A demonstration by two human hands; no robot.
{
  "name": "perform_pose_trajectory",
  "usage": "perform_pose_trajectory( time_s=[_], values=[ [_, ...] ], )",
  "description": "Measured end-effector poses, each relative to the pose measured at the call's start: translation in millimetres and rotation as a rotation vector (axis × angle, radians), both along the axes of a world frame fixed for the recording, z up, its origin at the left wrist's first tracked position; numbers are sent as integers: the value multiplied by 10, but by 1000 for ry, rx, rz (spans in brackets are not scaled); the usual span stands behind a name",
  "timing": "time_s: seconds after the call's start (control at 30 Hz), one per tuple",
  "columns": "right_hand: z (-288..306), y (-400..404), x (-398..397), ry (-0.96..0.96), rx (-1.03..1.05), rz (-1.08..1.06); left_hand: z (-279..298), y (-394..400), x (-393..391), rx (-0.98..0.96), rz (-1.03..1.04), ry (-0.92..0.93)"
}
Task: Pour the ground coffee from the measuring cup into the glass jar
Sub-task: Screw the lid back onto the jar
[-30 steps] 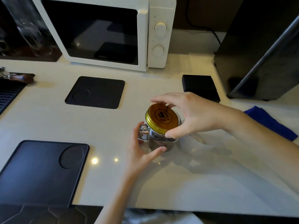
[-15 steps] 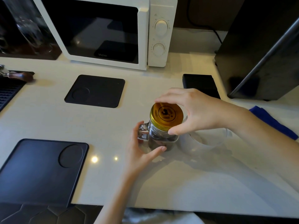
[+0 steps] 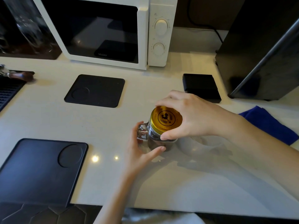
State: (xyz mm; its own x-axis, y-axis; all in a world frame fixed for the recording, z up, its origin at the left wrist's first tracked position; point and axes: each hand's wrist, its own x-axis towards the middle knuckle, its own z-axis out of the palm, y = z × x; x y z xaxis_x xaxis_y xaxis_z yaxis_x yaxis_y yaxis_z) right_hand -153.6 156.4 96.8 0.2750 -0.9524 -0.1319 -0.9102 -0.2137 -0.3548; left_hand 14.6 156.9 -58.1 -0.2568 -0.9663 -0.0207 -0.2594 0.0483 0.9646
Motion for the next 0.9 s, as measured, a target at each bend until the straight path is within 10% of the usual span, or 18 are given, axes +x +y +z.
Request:
perform_pose_trajectory(
  time_s=[0.43,0.63,0.9],
  values=[
    [140,71,-65,290,-153,-47,6,-13,-1,4,3,51],
    [102,44,-67,-14,122,87,5,-9,-17,15,-5,63],
    [174,12,-46,167,-55,-25,31,-6,-18,0,-14,90]
  ],
)
